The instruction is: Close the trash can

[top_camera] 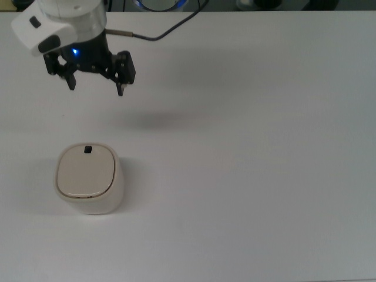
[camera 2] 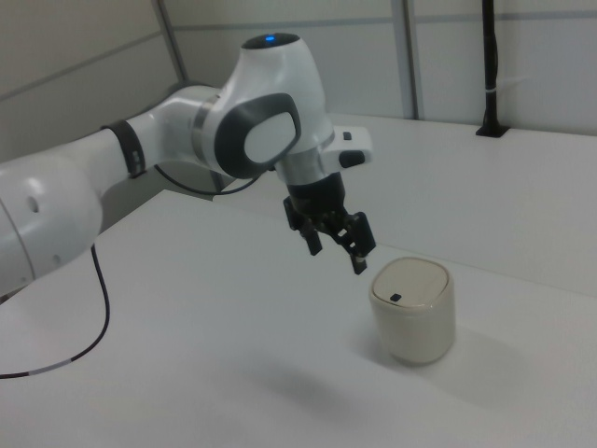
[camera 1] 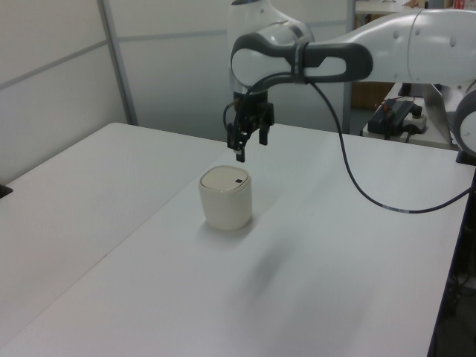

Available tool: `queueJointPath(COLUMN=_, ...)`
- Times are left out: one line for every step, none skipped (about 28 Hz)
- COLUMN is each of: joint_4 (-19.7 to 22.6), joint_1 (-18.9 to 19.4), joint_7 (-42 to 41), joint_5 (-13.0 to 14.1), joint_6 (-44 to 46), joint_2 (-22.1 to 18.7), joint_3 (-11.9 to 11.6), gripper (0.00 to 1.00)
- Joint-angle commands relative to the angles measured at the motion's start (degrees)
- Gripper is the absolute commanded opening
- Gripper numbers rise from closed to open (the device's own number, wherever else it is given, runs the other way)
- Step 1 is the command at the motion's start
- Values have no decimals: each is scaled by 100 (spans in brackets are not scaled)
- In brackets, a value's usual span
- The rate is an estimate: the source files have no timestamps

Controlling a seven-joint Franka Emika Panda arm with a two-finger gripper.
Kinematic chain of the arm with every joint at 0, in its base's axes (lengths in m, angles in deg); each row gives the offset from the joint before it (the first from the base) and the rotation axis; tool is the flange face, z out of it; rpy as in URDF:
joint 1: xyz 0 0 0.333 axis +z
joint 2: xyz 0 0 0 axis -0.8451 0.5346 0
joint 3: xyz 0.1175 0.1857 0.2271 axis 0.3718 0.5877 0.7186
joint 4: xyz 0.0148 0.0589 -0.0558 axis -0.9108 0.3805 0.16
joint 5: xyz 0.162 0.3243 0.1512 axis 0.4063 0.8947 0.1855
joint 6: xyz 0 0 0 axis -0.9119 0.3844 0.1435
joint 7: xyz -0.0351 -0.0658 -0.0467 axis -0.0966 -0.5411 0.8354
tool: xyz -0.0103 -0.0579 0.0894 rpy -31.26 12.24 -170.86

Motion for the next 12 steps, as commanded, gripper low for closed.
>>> queueJointPath(joint_4=107, joint_1=48, joint_7=27, joint_5=-115, joint_6=568, joint_2=-281, joint_3=-3, gripper=100)
queueJointPath(joint_4=107, joint_1=48, joint_7=27, joint_5=-133, joint_6=648, joint_2=-290, joint_3=6, gripper=100)
queueJointPath(joint_4=107, joint_1=48, joint_7=27, joint_5=-142, joint_6=692, joint_2=-299, joint_3=6, gripper=100)
queueJointPath(joint_4=107, joint_1=48, joint_7=27, joint_5=-159, joint_6=736, joint_2=-307, joint_3=6, gripper=100)
queueJointPath(joint_4=107, joint_1=48, joint_7=27, joint_5=-168, joint_6=762, joint_2=-308, joint_3=6, gripper=100)
queueJointPath(joint_4=107, joint_1=48, joint_7=27, joint_5=-159, joint_6=789, joint_2=-308, joint_3=6, gripper=100)
queueJointPath(joint_4=107, joint_1=48, joint_7=27, joint_5=-168, joint_6=798, joint_2=-308, joint_3=6, gripper=100)
queueJointPath(joint_4=107, joint_1=48, joint_7=27, joint_5=-168, joint_6=798, joint_2=-316, joint_3=6, gripper=100)
queueJointPath(joint_4=107, joint_1=48, joint_7=27, joint_5=-168, joint_6=798, joint_2=-325, joint_3=6, gripper=100)
queueJointPath(joint_4=107, joint_1=48, joint_7=27, joint_5=-168, joint_6=798, joint_2=-325, joint_3=6, gripper=100)
queueJointPath(joint_4=107, joint_1=48, joint_7=27, joint_5=-168, joint_6=798, joint_2=-325, joint_3=6, gripper=100)
queueJointPath(joint_4=98, joint_1=48, joint_7=27, joint_5=-168, joint_6=798, joint_2=-325, joint_3=-3, gripper=100)
